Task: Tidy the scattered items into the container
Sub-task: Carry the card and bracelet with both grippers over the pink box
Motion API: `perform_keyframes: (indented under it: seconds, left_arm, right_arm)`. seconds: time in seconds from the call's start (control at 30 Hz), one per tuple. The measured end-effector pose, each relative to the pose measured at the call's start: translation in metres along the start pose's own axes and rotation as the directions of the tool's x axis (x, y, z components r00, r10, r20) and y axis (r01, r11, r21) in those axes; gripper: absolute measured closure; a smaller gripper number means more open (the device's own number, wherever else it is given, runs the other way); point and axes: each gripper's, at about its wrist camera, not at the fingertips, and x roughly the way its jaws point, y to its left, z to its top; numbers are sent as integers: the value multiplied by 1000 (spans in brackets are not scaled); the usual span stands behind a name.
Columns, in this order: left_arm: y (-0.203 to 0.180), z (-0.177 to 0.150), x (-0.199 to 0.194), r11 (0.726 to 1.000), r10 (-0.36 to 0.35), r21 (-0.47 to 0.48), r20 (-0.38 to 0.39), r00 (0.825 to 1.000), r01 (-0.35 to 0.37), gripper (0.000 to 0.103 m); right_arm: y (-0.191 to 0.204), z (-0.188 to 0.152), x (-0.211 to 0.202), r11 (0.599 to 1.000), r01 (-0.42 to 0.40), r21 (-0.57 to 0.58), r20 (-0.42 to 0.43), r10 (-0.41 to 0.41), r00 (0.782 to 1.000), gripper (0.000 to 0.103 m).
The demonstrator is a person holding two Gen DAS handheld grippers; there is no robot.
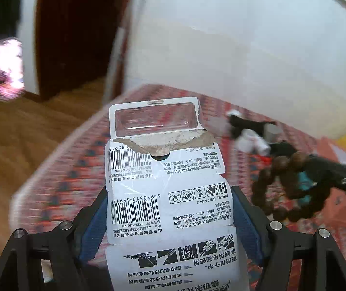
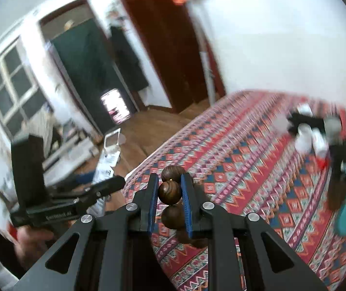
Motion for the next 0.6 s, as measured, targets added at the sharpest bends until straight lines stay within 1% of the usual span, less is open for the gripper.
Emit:
perform_keyframes:
  seconds: [0.03,0.13,0.3,0.47,0.6]
  left_arm:
    - [4,-2,-14,1000,26,10,19,999,-26,25]
    - [7,-5,-42,996,74,36,78,994,-77,25]
    - [10,-5,-66,995,77,47,136,988,-84,25]
    - [10,-1,-75,994,74,63,167,983,-85,25]
    - [5,1,-70,994,68,71,171,983,-81,25]
  right_arm:
    - [19,1,-3,999,-1,-44,3,1,1000,84]
    - [59,3,-15,990,7,-138,29,-3,1000,84]
    - [108,7,-37,976,-10,-218,86,29,996,84]
    - [133,7,-57,967,4,-255,121,28,992,83]
    - [139,5,-72,967,13,-255,137,23,990,84]
